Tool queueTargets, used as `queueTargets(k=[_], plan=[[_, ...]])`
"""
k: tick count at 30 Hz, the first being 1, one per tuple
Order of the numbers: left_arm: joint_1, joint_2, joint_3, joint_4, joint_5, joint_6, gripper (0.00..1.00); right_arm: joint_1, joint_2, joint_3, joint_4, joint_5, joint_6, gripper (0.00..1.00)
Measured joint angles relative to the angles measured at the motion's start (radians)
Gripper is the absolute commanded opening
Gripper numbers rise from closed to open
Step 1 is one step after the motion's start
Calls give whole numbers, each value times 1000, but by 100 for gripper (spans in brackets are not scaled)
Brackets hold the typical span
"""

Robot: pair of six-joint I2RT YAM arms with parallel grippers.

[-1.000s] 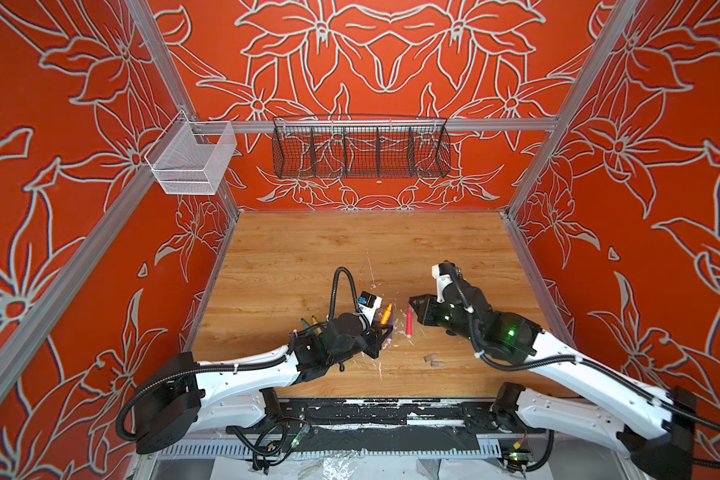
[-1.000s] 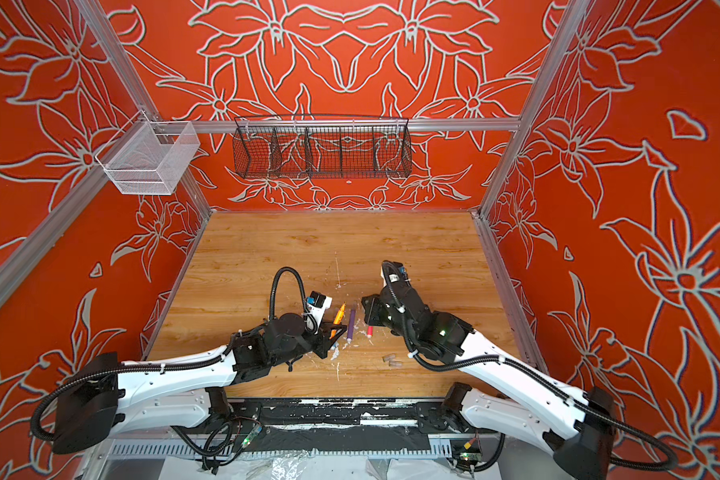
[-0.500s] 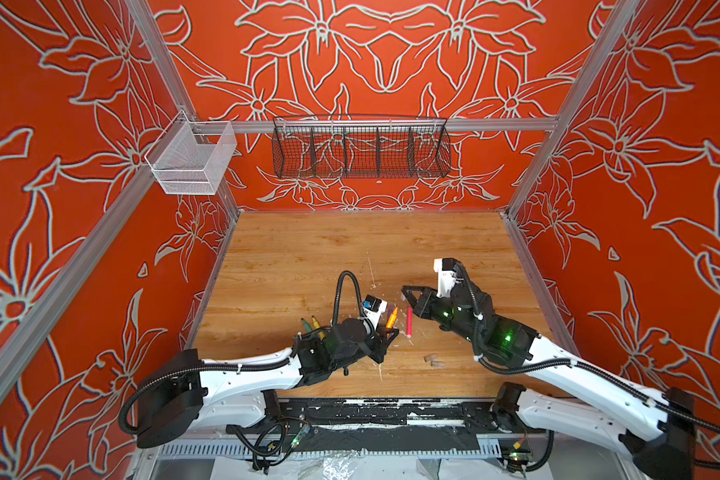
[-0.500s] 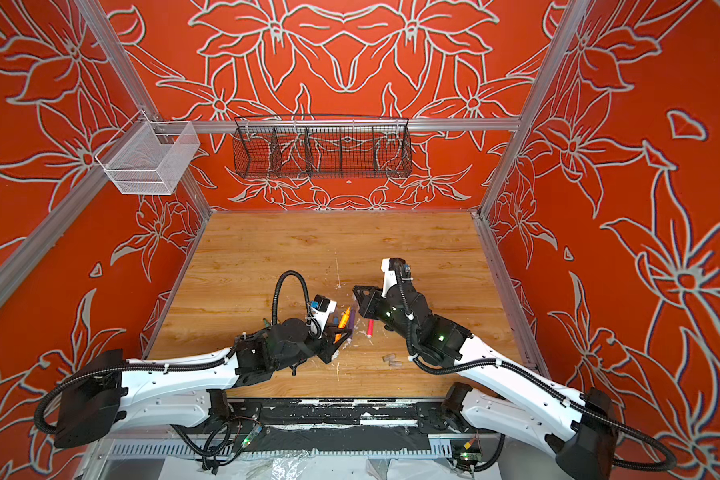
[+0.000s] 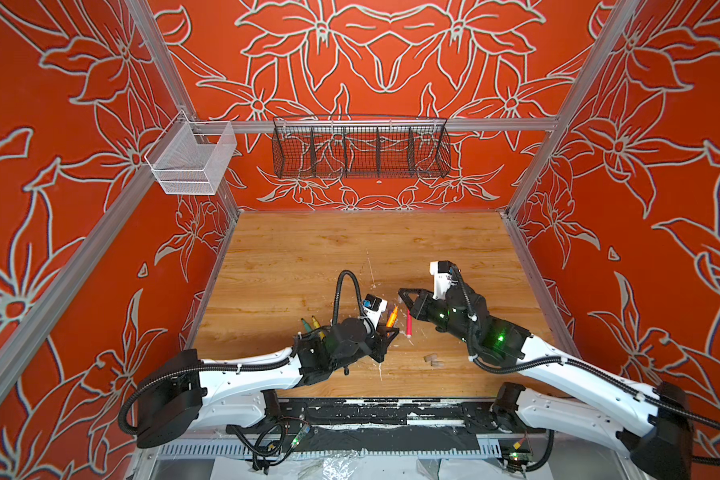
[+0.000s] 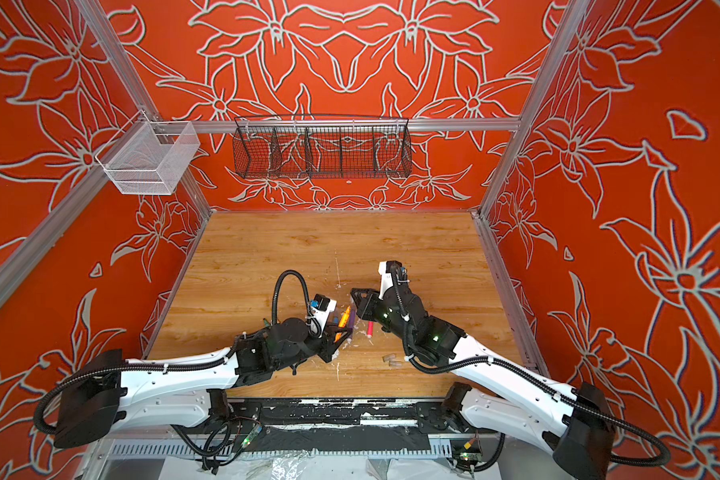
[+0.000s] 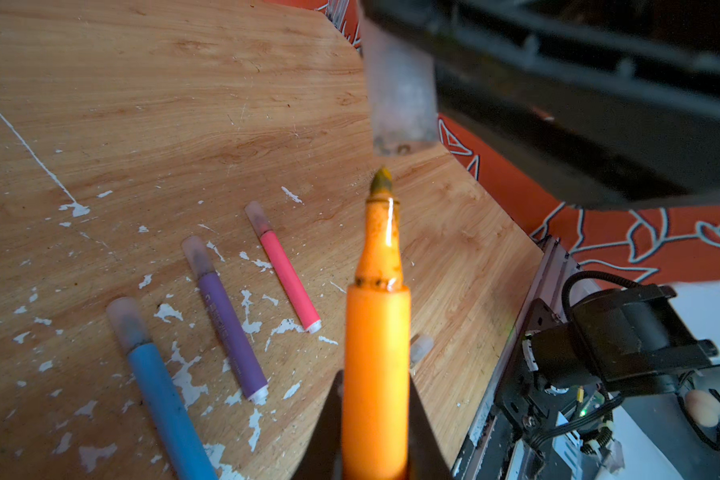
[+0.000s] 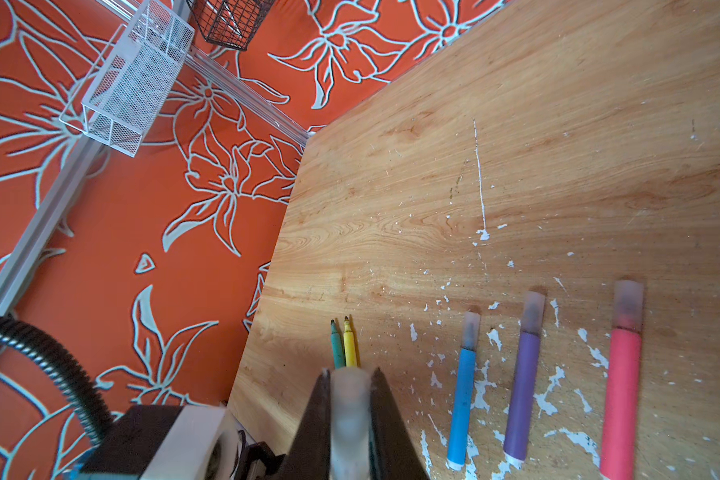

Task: Insert the pens into the pen caps
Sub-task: 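Lift the cap with the right gripper and carry it above the orange marker tip, then push the cap down onto the orange marker tip with the right gripper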

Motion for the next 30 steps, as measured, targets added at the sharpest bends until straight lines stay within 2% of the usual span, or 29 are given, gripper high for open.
queueTargets(k=[13, 18, 22, 24, 27, 30], plan=[[5, -1, 11, -21, -29, -5, 0, 56, 11, -55, 85, 10, 31, 0], [98, -2, -3, 19, 154, -46, 0, 74, -2, -119, 190, 47, 53, 0], [139, -21, -19, 54, 259, -69, 0, 79, -19, -154, 262, 48, 47, 0], [148, -34, -20, 59, 289, -76, 0, 83, -33, -172, 303, 46, 40, 7], [151, -54, -20, 60, 311, -77, 0, 87, -56, -177, 319, 39, 19, 28], [166, -75, -20, 84, 300, -80, 0, 97, -100, -176, 266, 17, -13, 42]])
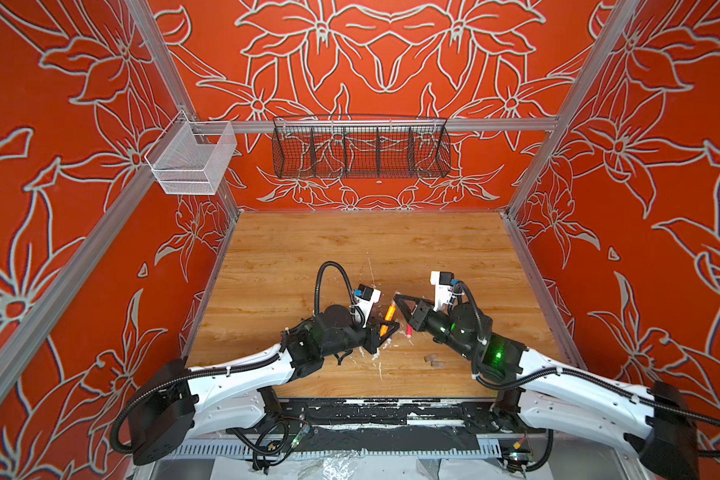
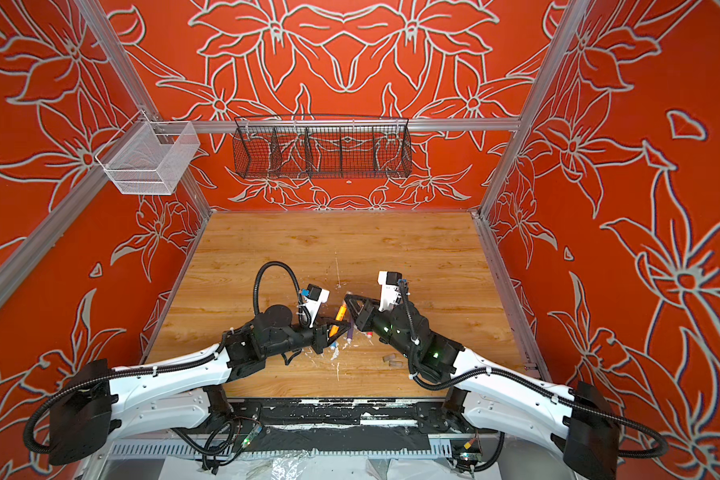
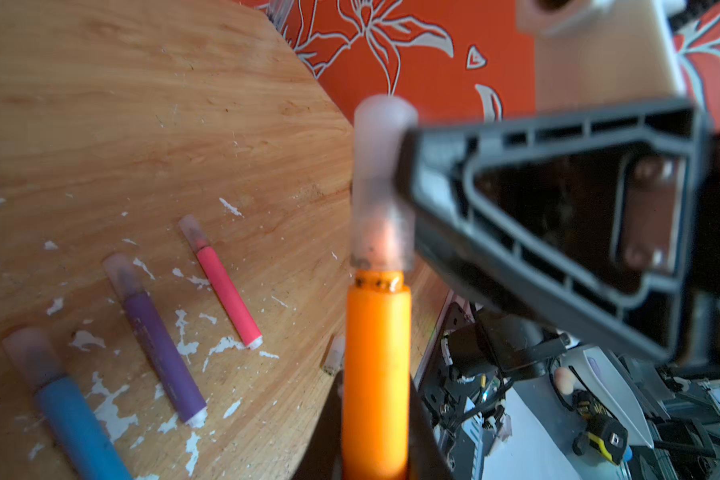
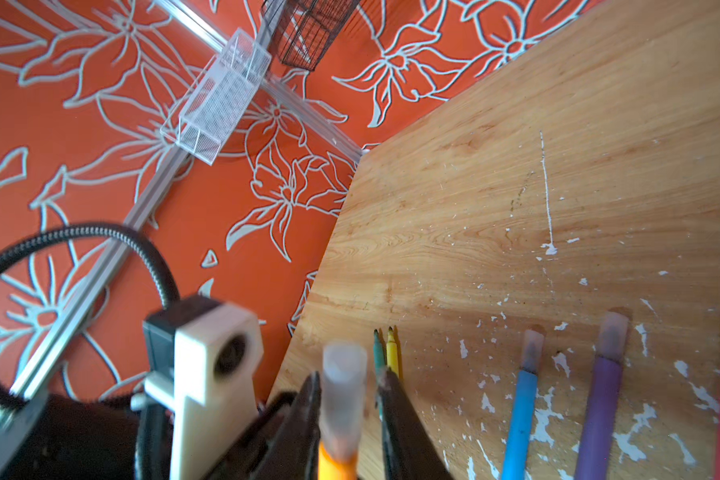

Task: Insert the pens into the pen caps
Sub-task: 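Push the cap down onto the orange marker tip with the right gripper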

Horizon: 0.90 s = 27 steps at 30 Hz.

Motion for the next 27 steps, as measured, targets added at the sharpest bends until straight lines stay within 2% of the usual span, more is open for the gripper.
queueTargets(k=[8, 12, 18, 21, 23, 25, 27], plan=[[14, -40, -2, 23, -16, 11, 0, -16, -61, 122, -157, -13, -78, 58], [13, -55, -11, 21, -14, 34, 0, -24, -19, 198, -163, -18, -98, 59], [13, -66, -16, 11, -14, 64, 0, -39, 122, 265, -171, -21, -98, 57], [13, -70, -16, 5, -11, 75, 0, -44, 187, 288, -177, -36, -100, 39], [13, -70, -16, 2, -8, 80, 0, -48, 223, 307, -179, -49, -104, 18], [13, -70, -16, -5, -6, 83, 0, -50, 243, 323, -177, -65, -106, 3], [14, -71, -17, -11, -10, 87, 0, -50, 249, 327, -176, -79, -105, 0]])
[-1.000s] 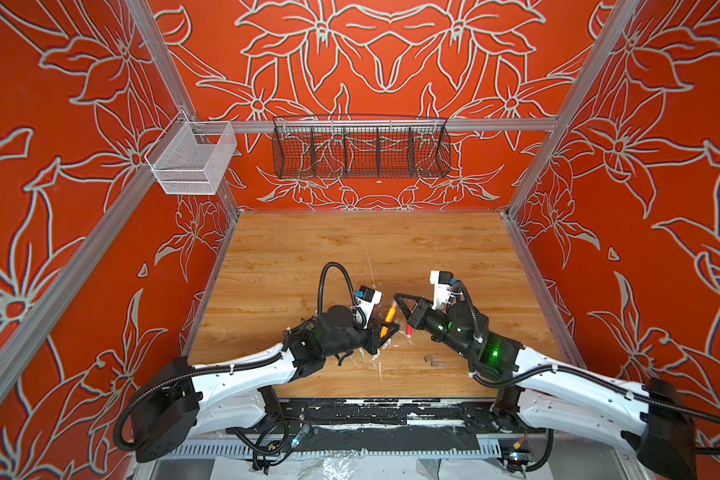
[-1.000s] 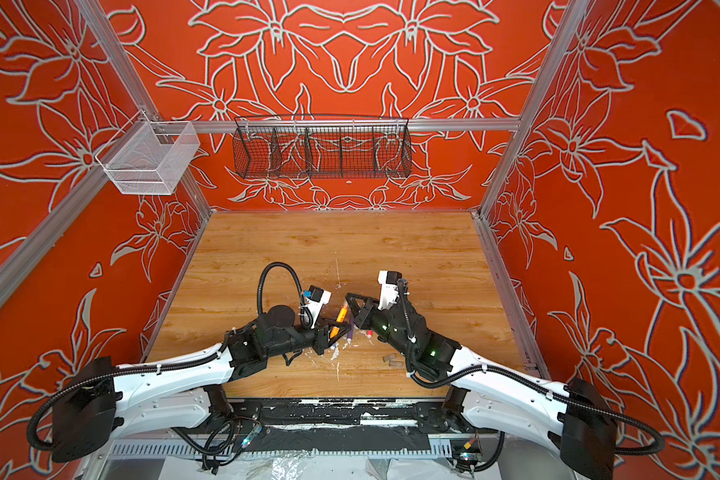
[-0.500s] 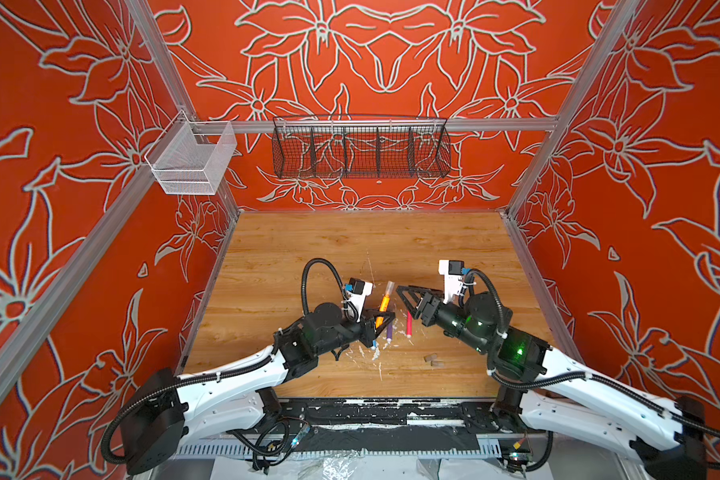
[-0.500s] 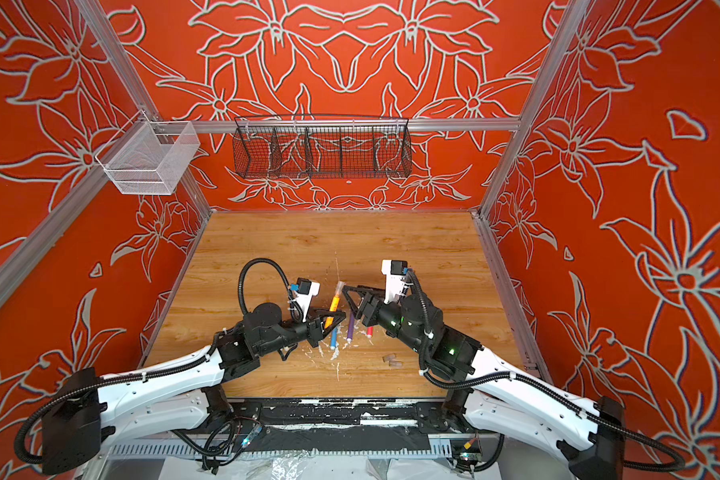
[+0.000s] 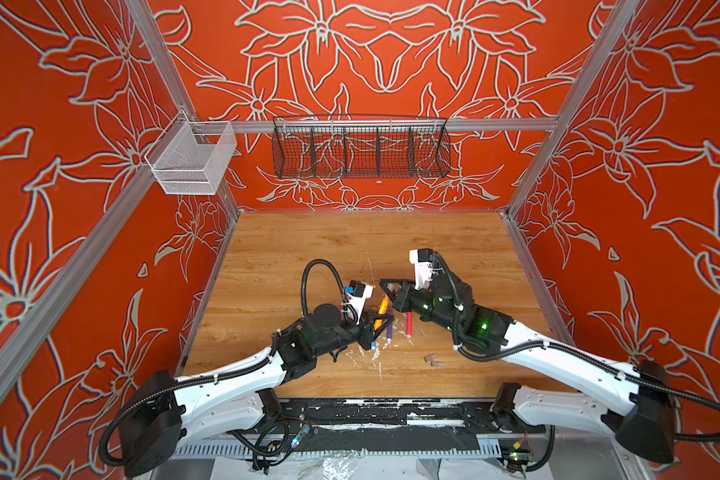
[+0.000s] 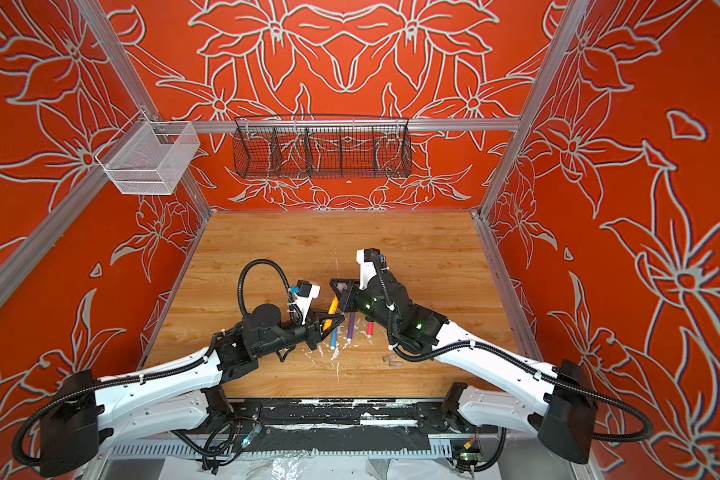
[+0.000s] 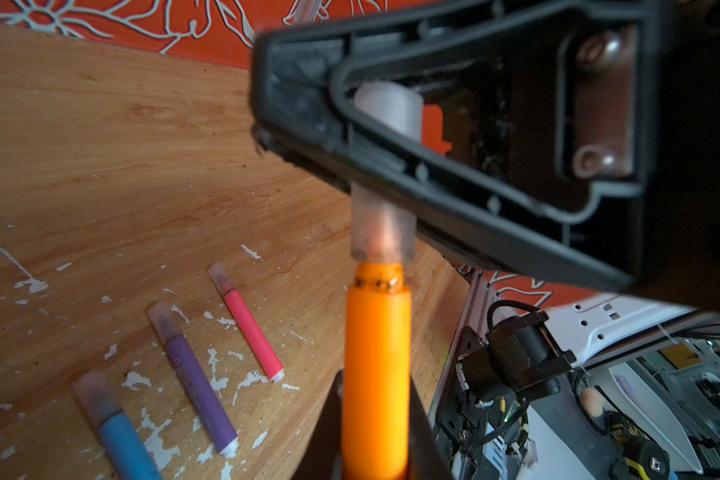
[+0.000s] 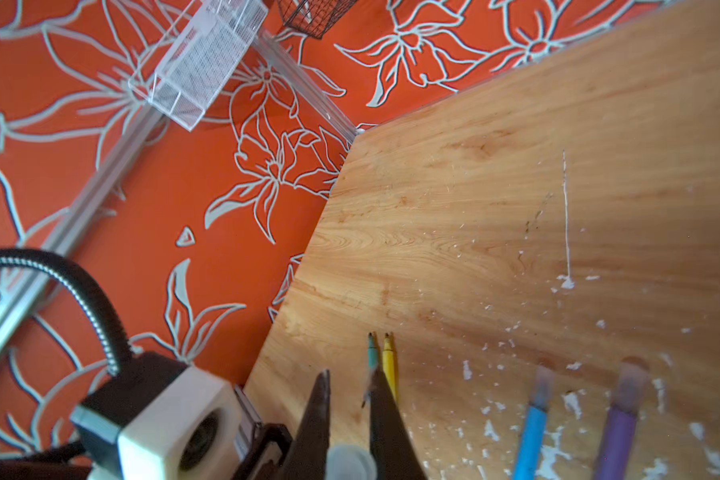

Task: Insert the pens into the pen caps
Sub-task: 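Push the cap down onto the orange marker tip with the right gripper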

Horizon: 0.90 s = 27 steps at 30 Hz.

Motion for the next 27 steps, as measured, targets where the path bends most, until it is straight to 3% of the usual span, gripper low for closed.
queueTargets(k=[4, 6, 11, 15, 22, 27], plan=[[17, -1, 2, -7, -2, -1, 0, -6, 3, -18, 39, -25, 6, 0], [55, 1, 12, -21, 49, -15, 0, -7, 2, -60, 116, -28, 17, 0], [196, 47, 33, 3, 352, -105, 0, -6, -2, -187, 360, -8, 45, 0], [243, 76, 68, 19, 483, -171, 0, -3, 0, -235, 496, 2, 53, 0], [273, 12, 143, -81, 503, -162, 0, 64, 51, -187, 624, 89, 9, 0], [278, -24, 205, -217, 437, -106, 0, 72, 119, -176, 772, 87, -12, 0]])
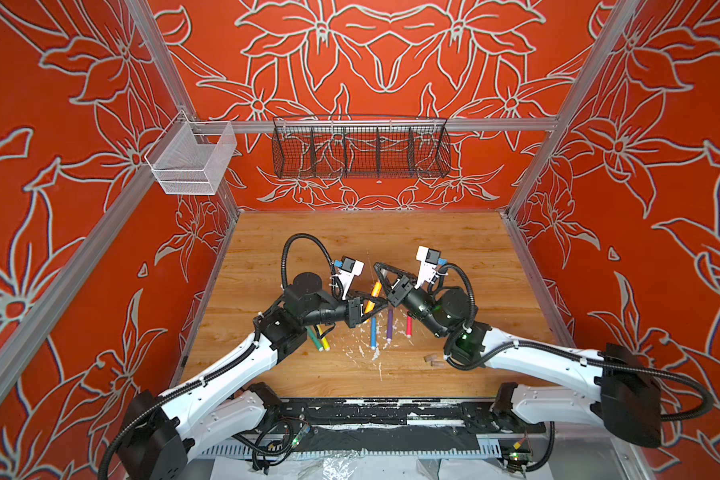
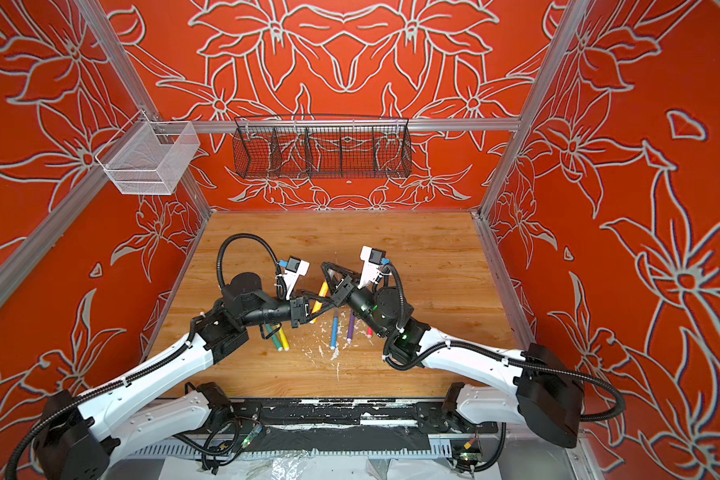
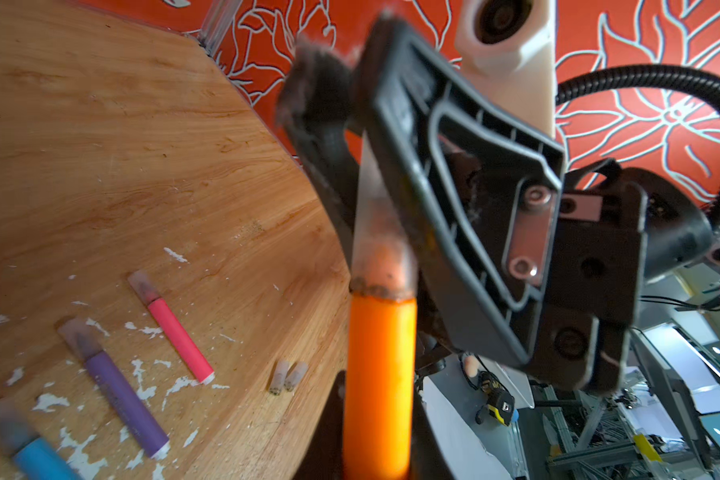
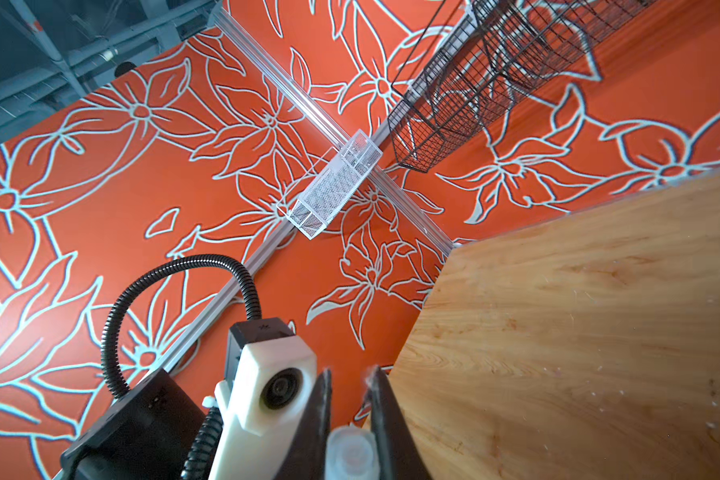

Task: Insert the pens into the pen caps
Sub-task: 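Push the cap down onto the orange marker tip with the right gripper, then lay the capped orange marker on the table with the left gripper while the right withdraws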

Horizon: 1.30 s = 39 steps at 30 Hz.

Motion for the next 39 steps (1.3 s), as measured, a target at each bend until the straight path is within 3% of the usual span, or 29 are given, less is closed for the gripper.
queueTargets(k=[3, 9, 13, 15, 17, 19, 22, 27, 33, 39], plan=[[9, -15, 11, -47, -15, 27, 0, 1, 44, -2, 95, -32, -14, 0], [114, -26, -11, 5, 173, -9, 0, 2, 120, 20, 208, -101, -37, 0], [122, -79, -11, -56, 155, 11, 0, 9, 105, 31, 157, -116, -67, 1], [119, -119, -14, -109, 129, 34, 0, 22, 74, 36, 87, -113, -80, 27], [97, -163, -19, -167, 37, 38, 0, 34, 27, 40, -30, -108, -116, 48], [80, -188, -23, -164, -203, 27, 0, 82, -26, 35, -217, -128, -149, 58], [-43, -186, -56, -167, -503, 14, 0, 124, -78, 37, -449, -140, -170, 64], [-217, -20, -107, -261, -827, -107, 0, 123, -169, 40, -695, -76, -174, 68], [-306, 272, -36, -450, -1026, -295, 0, 117, -263, 43, -898, 55, -160, 68], [-324, 403, 24, -481, -1079, -406, 0, 105, -308, 58, -1067, 172, -134, 68]])
